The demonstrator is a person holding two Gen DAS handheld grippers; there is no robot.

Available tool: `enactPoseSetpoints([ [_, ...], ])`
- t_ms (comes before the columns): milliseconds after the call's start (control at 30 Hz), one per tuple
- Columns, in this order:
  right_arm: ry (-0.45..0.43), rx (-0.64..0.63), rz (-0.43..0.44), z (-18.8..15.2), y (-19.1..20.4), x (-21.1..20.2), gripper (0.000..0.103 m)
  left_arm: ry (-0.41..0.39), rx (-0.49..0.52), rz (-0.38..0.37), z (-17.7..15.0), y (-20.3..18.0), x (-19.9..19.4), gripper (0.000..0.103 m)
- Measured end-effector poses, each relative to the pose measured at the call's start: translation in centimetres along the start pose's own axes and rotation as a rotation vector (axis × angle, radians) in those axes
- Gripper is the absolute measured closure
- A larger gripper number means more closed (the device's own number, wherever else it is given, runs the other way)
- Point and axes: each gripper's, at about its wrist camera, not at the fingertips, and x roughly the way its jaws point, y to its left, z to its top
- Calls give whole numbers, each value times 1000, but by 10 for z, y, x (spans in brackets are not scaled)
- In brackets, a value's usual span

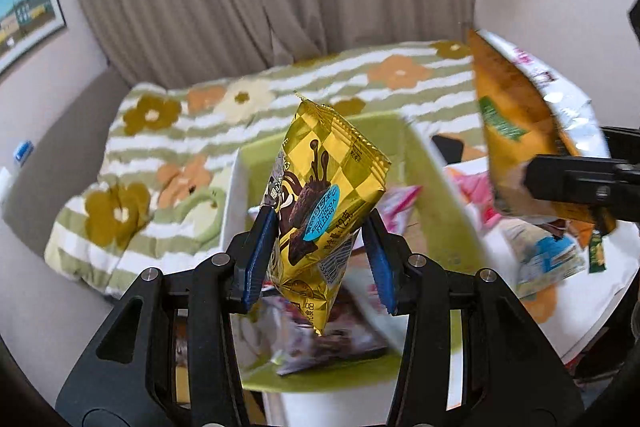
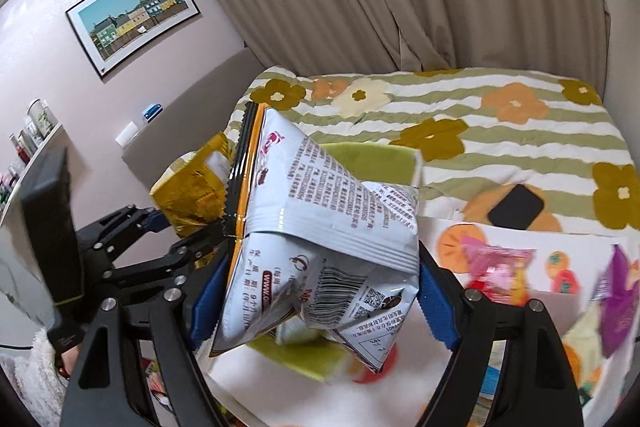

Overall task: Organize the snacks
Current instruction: 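Carry both bags over the yellow box and release them inside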

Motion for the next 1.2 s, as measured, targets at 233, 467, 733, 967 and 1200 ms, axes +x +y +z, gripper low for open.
enactPoseSetpoints([
  [233,17,76,-23,6,7,36,23,53,8,-82,14,29,49,62],
  [467,39,114,-31,12,-2,51,23,39,-6,-94,30,37,74,1],
  [733,63,87,-4,28,-5,65,23,62,-61,-50,18,61,79,0],
  [967,138,16,7,58,-5,101,23,102,-135,-20,5,74,81,1],
  [1200,156,-68,-49,64,-1,140,6,139,-166,-13,-1,73,89,1],
])
